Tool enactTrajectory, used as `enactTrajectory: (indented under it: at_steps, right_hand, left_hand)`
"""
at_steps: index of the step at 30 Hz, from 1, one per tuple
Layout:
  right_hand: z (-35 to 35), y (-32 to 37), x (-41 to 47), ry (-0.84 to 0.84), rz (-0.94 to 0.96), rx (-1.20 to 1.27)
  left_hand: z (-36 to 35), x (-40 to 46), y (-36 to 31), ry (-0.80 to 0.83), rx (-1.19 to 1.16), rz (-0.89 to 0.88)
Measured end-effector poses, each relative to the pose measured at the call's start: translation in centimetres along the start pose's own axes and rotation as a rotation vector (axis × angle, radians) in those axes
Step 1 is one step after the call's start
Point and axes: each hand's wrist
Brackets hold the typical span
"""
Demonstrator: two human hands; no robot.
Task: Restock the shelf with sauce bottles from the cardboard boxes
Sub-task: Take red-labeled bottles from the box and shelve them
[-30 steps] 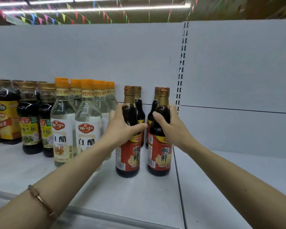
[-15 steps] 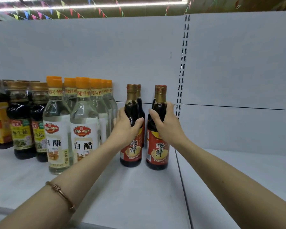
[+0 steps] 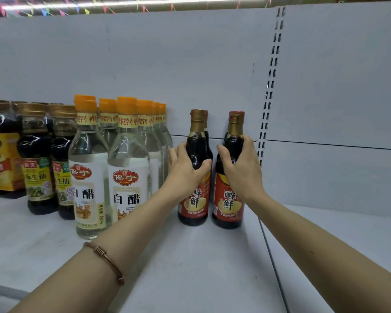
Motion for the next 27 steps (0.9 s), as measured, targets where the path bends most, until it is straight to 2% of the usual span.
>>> enactTrajectory:
  at_steps: [4, 18, 27]
  right_hand:
    - [-0.4, -0.2, 0.2, -0.023, -0.004, -0.024]
    - [-0.6, 0.2, 0.1, -0.044, -0.019, -0.069]
    - [2.4, 2.2, 0.0, 0.161, -0.176, -0.191]
  left_hand:
    - [-0.4, 0.3, 0.4, -0.031, -0.021, -0.011]
    - [-0.7, 0.8, 0.9, 0.01, -0.058, -0.017]
    - [1.1, -1.8, -0.4, 0.103, 0.032, 0.066]
Point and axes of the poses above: each hand's wrist, its own x-axis towards the middle knuckle, its own z-axis out of the back of the hand, y = z × x, and after that the axes turned 6 degrees about -y, right-handed
